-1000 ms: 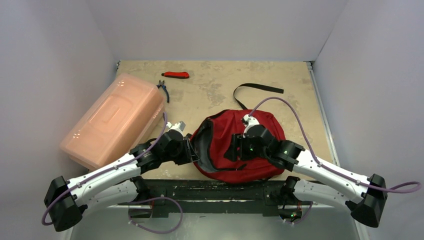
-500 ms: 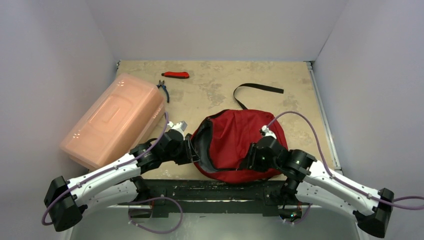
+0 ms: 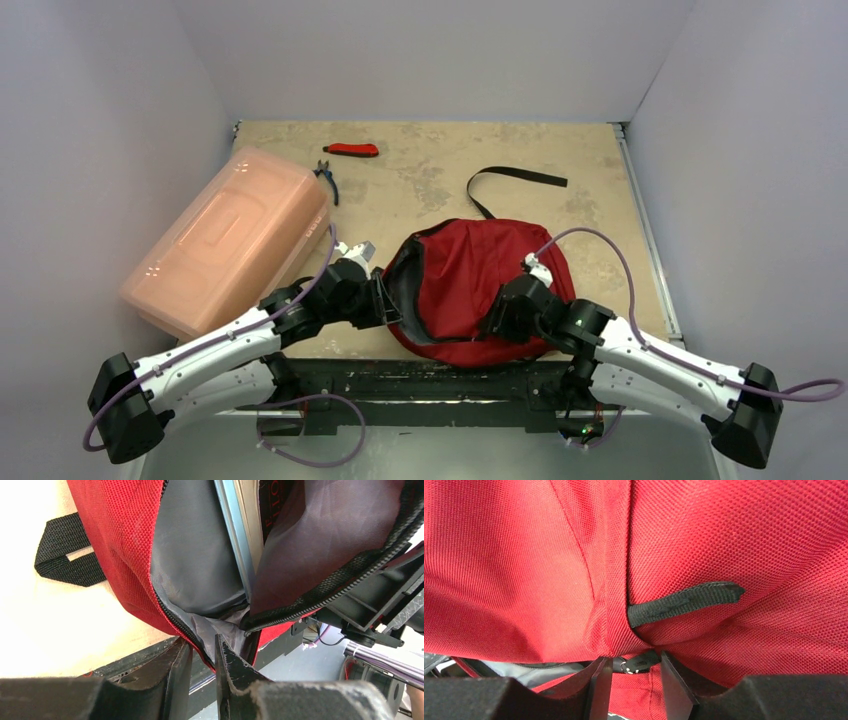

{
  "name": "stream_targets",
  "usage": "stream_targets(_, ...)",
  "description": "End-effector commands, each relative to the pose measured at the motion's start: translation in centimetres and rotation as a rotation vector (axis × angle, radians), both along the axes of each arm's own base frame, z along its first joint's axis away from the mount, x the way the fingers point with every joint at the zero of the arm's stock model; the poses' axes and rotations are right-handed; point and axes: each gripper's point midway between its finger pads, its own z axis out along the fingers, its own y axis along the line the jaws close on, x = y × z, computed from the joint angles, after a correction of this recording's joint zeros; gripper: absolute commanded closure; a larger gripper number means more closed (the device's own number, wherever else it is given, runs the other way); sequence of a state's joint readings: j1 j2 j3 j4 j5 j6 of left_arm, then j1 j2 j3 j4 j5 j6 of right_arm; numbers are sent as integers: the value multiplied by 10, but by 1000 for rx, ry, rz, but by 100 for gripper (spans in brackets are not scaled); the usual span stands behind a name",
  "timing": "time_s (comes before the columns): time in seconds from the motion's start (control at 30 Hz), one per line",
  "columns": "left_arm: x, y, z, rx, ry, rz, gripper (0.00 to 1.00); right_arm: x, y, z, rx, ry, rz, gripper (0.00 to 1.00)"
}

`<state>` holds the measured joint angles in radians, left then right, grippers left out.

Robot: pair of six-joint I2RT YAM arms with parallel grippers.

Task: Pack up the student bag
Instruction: Zip the student bag at the center of the board.

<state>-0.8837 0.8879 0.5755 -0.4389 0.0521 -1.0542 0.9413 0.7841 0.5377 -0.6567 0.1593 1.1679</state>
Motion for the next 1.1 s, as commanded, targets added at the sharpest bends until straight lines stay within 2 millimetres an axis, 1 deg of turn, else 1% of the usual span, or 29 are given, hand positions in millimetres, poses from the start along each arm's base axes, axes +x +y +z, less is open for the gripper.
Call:
stream_targets(0.0,1,-5,8,-41,-30,-17,78,10,2,-6,21,-12,-71,56)
stream_targets(0.1,1,-4,8,-45,-34,-16,78,10,9,-7,44,-14,-51,57)
stream_targets(0.13,1,-3,8,-43,-35,-16,77,11,12,-7,53,-16,-43,59)
stream_targets(0.2,1,-2,7,-32,-37,-19,77,12,18,-4,66,-26,-17,69)
stream_targets(0.27,1,3,5,-11,-43,-12,74,11,22,2,62,-36,31,80)
stream_targets(0.33,1,11,4,13,-60,5,68,9,26,10,68,-49,81,91)
stream_targets(0.37,0,16,3,23,-67,7,65,8,29,14,77,-62,112,99)
stream_targets(0.47,0,28,11,26,-135,16,54,6,40,29,134,-117,193,100)
stream_targets(0.53,-2,35,18,18,-190,-3,47,6,48,43,188,-166,244,100)
stream_targets(0.6,-5,37,33,-25,-278,-46,40,10,53,55,224,-222,260,100)
stream_targets(0.63,-7,35,46,-67,-340,-82,38,6,58,60,258,-225,287,100)
stream_targets(0.7,-20,26,73,-175,-450,-191,37,4,63,68,294,-244,314,100)
stream_targets(0.77,-29,18,99,-270,-547,-264,37,1,68,72,318,-242,338,100)
stream_targets(0.83,-33,5,115,-343,-594,-310,33,-1,73,76,344,-236,355,100)
stream_targets(0.9,-35,-10,116,-354,-607,-341,30,-4,78,80,378,-219,358,100)
stream_targets(1.0,-42,-37,116,-312,-668,-404,35,-7,84,90,435,-242,385,100)
stream_targets(1.03,-43,-46,117,-289,-700,-415,35,-7,85,89,442,-248,390,100)
stream_targets(1.07,-45,-56,116,-267,-710,-429,35,-10,86,85,440,-233,404,100)
